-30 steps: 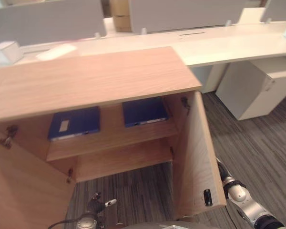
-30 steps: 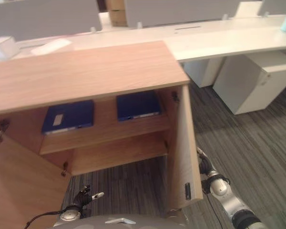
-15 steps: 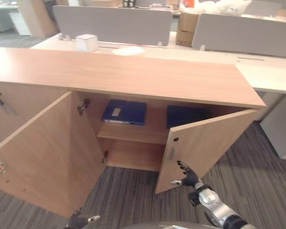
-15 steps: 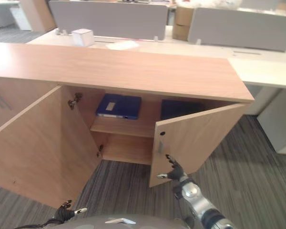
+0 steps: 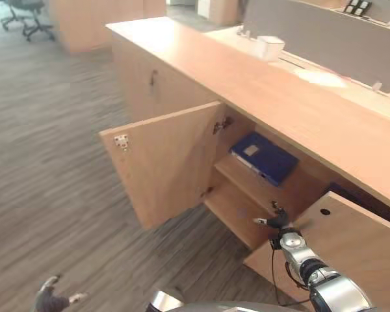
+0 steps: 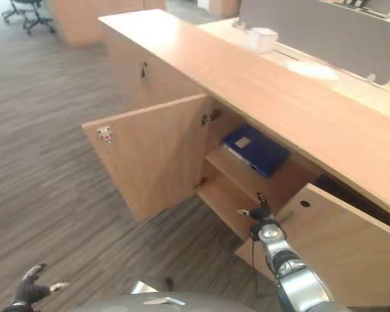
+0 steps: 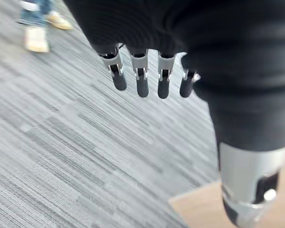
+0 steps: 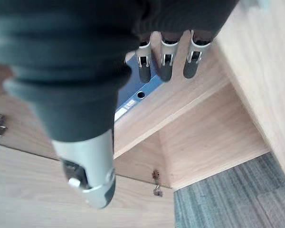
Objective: Put the empty folder in the office cabinet
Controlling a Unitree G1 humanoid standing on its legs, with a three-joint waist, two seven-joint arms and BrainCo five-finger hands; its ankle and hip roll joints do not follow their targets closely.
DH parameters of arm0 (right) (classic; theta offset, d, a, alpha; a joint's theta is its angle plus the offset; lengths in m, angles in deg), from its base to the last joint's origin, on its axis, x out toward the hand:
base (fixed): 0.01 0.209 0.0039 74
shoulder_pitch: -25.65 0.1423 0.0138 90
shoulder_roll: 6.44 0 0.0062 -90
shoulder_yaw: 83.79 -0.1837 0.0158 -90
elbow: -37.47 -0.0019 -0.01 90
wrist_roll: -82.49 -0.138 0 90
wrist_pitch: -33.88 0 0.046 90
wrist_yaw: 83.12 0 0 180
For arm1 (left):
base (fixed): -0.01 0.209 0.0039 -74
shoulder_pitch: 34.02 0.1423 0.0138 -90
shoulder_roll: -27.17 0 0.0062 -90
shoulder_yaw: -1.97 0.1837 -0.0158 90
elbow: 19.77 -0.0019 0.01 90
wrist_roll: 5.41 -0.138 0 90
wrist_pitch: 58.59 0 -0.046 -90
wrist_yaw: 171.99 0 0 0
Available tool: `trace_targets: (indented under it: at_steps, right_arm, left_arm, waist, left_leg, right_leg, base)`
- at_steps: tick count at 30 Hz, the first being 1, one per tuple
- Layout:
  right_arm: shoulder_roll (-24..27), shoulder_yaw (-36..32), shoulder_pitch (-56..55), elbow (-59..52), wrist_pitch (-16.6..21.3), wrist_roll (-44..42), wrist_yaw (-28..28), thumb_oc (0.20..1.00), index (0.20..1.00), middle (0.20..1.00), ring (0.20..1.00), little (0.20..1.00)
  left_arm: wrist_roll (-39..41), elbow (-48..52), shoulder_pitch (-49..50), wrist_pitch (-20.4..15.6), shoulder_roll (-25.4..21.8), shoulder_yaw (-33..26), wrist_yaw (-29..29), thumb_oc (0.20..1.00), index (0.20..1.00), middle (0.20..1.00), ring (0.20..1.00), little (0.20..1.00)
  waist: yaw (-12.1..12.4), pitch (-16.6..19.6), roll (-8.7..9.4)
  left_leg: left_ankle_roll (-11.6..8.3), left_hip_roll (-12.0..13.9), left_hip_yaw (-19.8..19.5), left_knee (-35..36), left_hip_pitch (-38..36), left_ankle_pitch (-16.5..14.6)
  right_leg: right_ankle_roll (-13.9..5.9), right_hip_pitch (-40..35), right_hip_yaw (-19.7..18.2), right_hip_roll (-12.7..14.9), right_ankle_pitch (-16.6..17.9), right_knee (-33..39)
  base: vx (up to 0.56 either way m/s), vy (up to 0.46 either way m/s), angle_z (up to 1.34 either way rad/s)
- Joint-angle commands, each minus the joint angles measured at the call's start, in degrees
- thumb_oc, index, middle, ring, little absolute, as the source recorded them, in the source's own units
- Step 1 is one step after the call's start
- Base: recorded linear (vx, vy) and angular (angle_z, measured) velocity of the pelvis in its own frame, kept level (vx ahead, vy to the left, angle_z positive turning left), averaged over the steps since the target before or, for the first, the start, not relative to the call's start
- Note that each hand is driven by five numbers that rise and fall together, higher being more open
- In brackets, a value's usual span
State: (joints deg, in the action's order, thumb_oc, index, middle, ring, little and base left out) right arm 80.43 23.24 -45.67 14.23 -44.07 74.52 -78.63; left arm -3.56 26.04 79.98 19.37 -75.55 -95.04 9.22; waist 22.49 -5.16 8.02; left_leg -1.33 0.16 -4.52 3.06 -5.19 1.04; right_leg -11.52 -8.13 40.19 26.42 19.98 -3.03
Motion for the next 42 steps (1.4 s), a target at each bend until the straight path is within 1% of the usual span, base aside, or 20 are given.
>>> trace_targets:
  at_steps: [1, 2, 3, 4, 5, 6, 9, 13, 14, 17, 18, 20, 21, 22, 23, 27, 28, 33, 39, 42]
  right_arm:
    - [4.5, -0.5, -1.7, -5.1, 0.9, -0.8, 2.3, 1.0, 1.0, 1.0, 1.0, 1.0]
    - [4.2, -1.7, -5.4, -5.7, 1.0, -0.9, 1.8, 1.0, 1.0, 1.0, 1.0, 1.0]
    - [4.2, -1.7, -5.4, -5.7, 1.0, -0.9, 1.8, 1.0, 1.0, 1.0, 1.0, 1.0]
    - [3.6, -2.0, -11.8, -7.8, 1.2, -0.8, 0.4, 1.0, 1.0, 1.0, 1.0, 1.0]
    - [3.6, -2.0, -11.8, -7.8, 1.2, -0.8, 0.4, 1.0, 1.0, 1.0, 1.0, 1.0]
    - [3.4, -1.1, -15.1, -10.0, 1.2, -0.2, -0.7, 1.0, 1.0, 1.0, 1.0, 1.0]
    - [4.4, 1.1, -26.5, -14.9, 1.9, 1.1, -4.6, 1.0, 1.0, 1.0, 1.0, 1.0]
    - [4.3, 1.2, -26.7, -15.1, 1.9, 1.1, -4.6, 1.0, 1.0, 1.0, 1.0, 1.0]
    - [5.1, 0.2, -32.1, -14.7, 2.2, 2.3, -5.7, 1.0, 1.0, 1.0, 1.0, 1.0]
    - [5.4, -0.7, -34.4, -14.0, 2.2, 3.3, -5.7, 1.0, 1.0, 1.0, 1.0, 1.0]
    - [5.4, -0.7, -34.4, -14.0, 2.2, 3.3, -5.7, 1.0, 1.0, 1.0, 1.0, 1.0]
    - [5.1, -0.8, -35.6, -14.2, 2.2, 3.5, -6.0, 1.0, 1.0, 1.0, 1.0, 1.0]
    - [5.1, -0.8, -35.6, -14.2, 2.2, 3.5, -6.0, 1.0, 1.0, 1.0, 1.0, 1.0]
    - [5.0, -0.6, -35.7, -14.1, 2.2, 3.4, -5.9, 1.0, 1.0, 1.0, 1.0, 1.0]
    - [4.7, -0.3, -35.4, -14.7, 2.3, 2.7, -5.9, 1.0, 1.0, 1.0, 1.0, 1.0]
    - [4.5, 0.3, -34.1, -15.9, 2.6, 1.0, -5.9, 1.0, 1.0, 1.0, 1.0, 1.0]
    - [4.3, 0.7, -33.4, -16.3, 2.8, 0.2, -6.1, 1.0, 1.0, 1.0, 1.0, 1.0]
    - [4.5, 0.9, -33.1, -18.3, 3.0, -0.3, -6.5, 1.0, 1.0, 1.0, 1.0, 1.0]
    - [5.2, 0.2, -35.2, -19.4, 2.9, 0.2, -7.7, 1.0, 1.0, 1.0, 1.0, 1.0]
    - [5.5, 0.0, -35.4, -19.5, 2.7, 0.5, -8.0, 1.0, 1.0, 1.0, 1.0, 1.0]
  left_arm:
    - [-0.2, -0.7, -6.7, -2.7, -2.7, -0.9, 4.6, 1.0, 1.0, 1.0, 1.0, 1.0]
    - [-0.5, -1.1, -7.2, -3.1, -5.0, -4.1, 5.7, 1.0, 1.0, 1.0, 1.0, 1.0]
    - [-0.5, -1.1, -7.2, -3.1, -5.0, -4.1, 5.7, 1.0, 1.0, 1.0, 1.0, 1.0]
    - [-0.8, -4.2, -9.5, -3.5, -9.7, -8.4, 7.5, 1.0, 1.0, 1.0, 1.0, 1.0]
    - [-0.8, -4.2, -9.5, -3.5, -9.7, -8.4, 7.5, 1.0, 1.0, 1.0, 1.0, 1.0]
    - [-1.2, -6.5, -10.3, -3.6, -12.3, -9.9, 8.1, 1.0, 1.0, 1.0, 1.0, 1.0]
    - [-2.1, -12.1, -12.6, -4.0, -21.0, -15.7, 10.7, 1.0, 1.0, 1.0, 1.0, 1.0]
    - [-2.1, -12.3, -12.6, -4.1, -21.2, -15.6, 10.7, 1.0, 1.0, 1.0, 1.0, 1.0]
    - [-1.2, -15.3, -13.2, -4.5, -26.8, -19.3, 11.4, 1.0, 1.0, 1.0, 1.0, 1.0]
    - [-1.6, -16.0, -13.1, -4.7, -30.7, -20.9, 11.6, 1.0, 1.0, 1.0, 1.0, 1.0]
    - [-1.6, -16.0, -13.1, -4.7, -30.7, -20.9, 11.6, 1.0, 1.0, 1.0, 1.0, 1.0]
    - [-1.2, -17.2, -13.3, -5.1, -34.3, -22.7, 11.6, 1.0, 1.0, 1.0, 1.0, 1.0]
    - [-1.2, -17.2, -13.3, -5.1, -34.3, -22.7, 11.6, 1.0, 1.0, 1.0, 1.0, 1.0]
    - [-1.2, -17.9, -13.7, -5.1, -34.9, -22.7, 11.7, 1.0, 1.0, 1.0, 1.0, 1.0]
    - [-0.9, -18.0, -14.6, -5.0, -35.8, -22.3, 11.6, 1.0, 1.0, 1.0, 1.0, 1.0]
    - [-0.4, -19.6, -17.6, -5.0, -36.3, -19.1, 10.7, 1.0, 1.0, 1.0, 1.0, 1.0]
    - [0.3, -19.9, -18.6, -5.1, -35.6, -17.3, 9.4, 1.0, 1.0, 1.0, 1.0, 1.0]
    - [0.5, -21.3, -21.1, -5.2, -33.2, -12.3, 6.7, 1.0, 1.0, 1.0, 1.0, 1.0]
    - [0.9, -16.5, -22.3, -6.1, -30.8, -8.3, 4.1, 1.0, 1.0, 1.0, 1.0, 1.0]
    - [1.5, -15.1, -22.7, -6.4, -29.5, -7.1, 3.5, 1.0, 1.0, 1.0, 1.0, 1.0]
  waist:
    - [-1.2, 0.6, -0.85]
    - [-1.7, 0.6, 0.12]
    - [-1.7, 0.6, 0.12]
    - [-3.4, 0.6, 1.51]
    - [-3.4, 0.6, 1.51]
    - [-4.3, 0.5, 2.34]
    - [-8.8, -0.1, 4.47]
    - [-8.7, 0.0, 4.55]
    - [-11.5, -0.8, 5.7]
    - [-13.4, -1.3, 6.54]
    - [-13.4, -1.3, 6.54]
    - [-14.9, -2.0, 7.96]
    - [-14.9, -2.0, 7.96]
    - [-15.5, -2.6, 8.93]
    - [-16.2, -3.1, 9.68]
    - [-17.6, -3.8, 10.33]
    - [-18.7, -3.8, 10.45]
    - [-21.5, -3.5, 10.36]
    - [-25.1, -3.2, 9.19]
    - [-25.7, -3.0, 8.69]
  left_leg:
    - [-1.56, 0.2, 4.0, 1.7, -0.5, -6.0]
    - [-1.61, 0.3, 3.8, 1.7, -0.5, -6.0]
    - [-1.61, 0.3, 3.8, 1.7, -0.5, -6.0]
    - [-1.88, 0.7, 4.5, 1.8, -0.9, -6.1]
    - [-1.88, 0.7, 4.5, 1.8, -0.9, -6.1]
    - [-2.01, 0.8, 4.9, 1.8, -1.2, -6.2]
    - [-2.3, 1.4, 7.1, 1.9, -2.9, -6.9]
    - [-2.3, 1.4, 7.2, 1.9, -2.9, -7.0]
    - [-2.52, 2.0, 8.8, 1.9, -4.0, -7.4]
    - [-2.6, 2.5, 9.7, 1.9, -4.6, -7.8]
    - [-2.6, 2.5, 9.7, 1.9, -4.6, -7.8]
    - [-2.79, 3.1, 10.8, 1.9, -5.2, -7.8]
    - [-2.79, 3.1, 10.8, 1.9, -5.2, -7.8]
    - [-2.71, 2.5, 11.7, 1.9, -5.0, -6.7]
    - [-2.79, 2.9, 12.6, 1.9, -5.4, -6.8]
    - [-2.95, 3.5, 14.2, 1.9, -6.2, -6.9]
    - [-2.99, 3.9, 15.3, 1.9, -6.9, -7.0]
    - [-2.93, 4.0, 18.0, 1.9, -8.7, -7.4]
    - [-2.52, 4.2, 19.4, 1.9, -10.7, -8.0]
    - [-2.36, 4.0, 20.0, 1.9, -11.3, -8.1]
  right_leg:
    - [-3.48, 6.3, -0.5, 1.1, 1.7, 7.3]
    - [-3.48, 6.0, -0.7, 0.8, 1.8, 7.3]
    - [-3.48, 6.0, -0.7, 0.8, 1.8, 7.3]
    - [-3.48, 6.1, -1.4, 0.2, 1.7, 7.3]
    - [-3.48, 6.1, -1.4, 0.2, 1.7, 7.3]
    - [-3.48, 6.2, -1.8, -0.1, 1.8, 7.3]
    - [-3.48, 7.2, -4.2, -1.5, 1.5, 7.3]
    - [-3.48, 7.2, -4.3, -1.5, 1.5, 7.3]
    - [-3.48, 8.1, -6.2, -2.6, 1.8, 7.2]
    - [-3.48, 8.9, -7.4, -3.4, 2.0, 7.2]
    - [-3.48, 8.9, -7.4, -3.4, 2.0, 7.2]
    - [-3.48, 9.7, -8.6, -4.2, 2.5, 7.1]
    - [-3.48, 9.7, -8.6, -4.2, 2.5, 7.1]
    - [-3.48, 10.3, -7.9, -3.5, 3.5, 6.9]
    - [-3.48, 10.9, -8.9, -4.1, 3.8, 6.9]
    - [-3.48, 11.8, -10.7, -4.8, 4.5, 6.7]
    - [-3.48, 12.2, -11.9, -5.3, 5.0, 6.5]
    - [-3.48, 13.4, -15.0, -6.3, 6.2, 5.6]
    - [-3.48, 15.6, -22.0, -7.4, 4.2, 1.5]
    - [-3.48, 15.7, -23.3, -7.3, 3.3, 0.4]
  base:
    - [0.04, -0.035, 0.1]
    - [0.0, 0.0, 0.0]
    - [0.07, 0.003, -0.04]
    - [0.04, 0.011, -0.06]
    - [0.06, 0.003, -0.12]
    - [0.05, 0.0, -0.11]
    - [0.04, 0.005, -0.5]
    - [0.01, 0.001, -0.47]
    - [0.02, -0.005, -0.43]
    - [0.02, 0.008, -0.4]
    - [0.01, -0.002, -0.25]
    - [0.0, -0.036, 0.04]
    - [-0.04, -0.027, 0.01]
    - [-0.07, -0.02, -0.02]
    - [-0.07, -0.02, -0.02]
    - [-0.02, 0.005, -0.12]
    - [-0.01, 0.043, -0.35]
    - [0.0, 0.041, -0.42]
    - [0.01, 0.043, -0.09]
    - [-0.01, 0.026, -0.07]
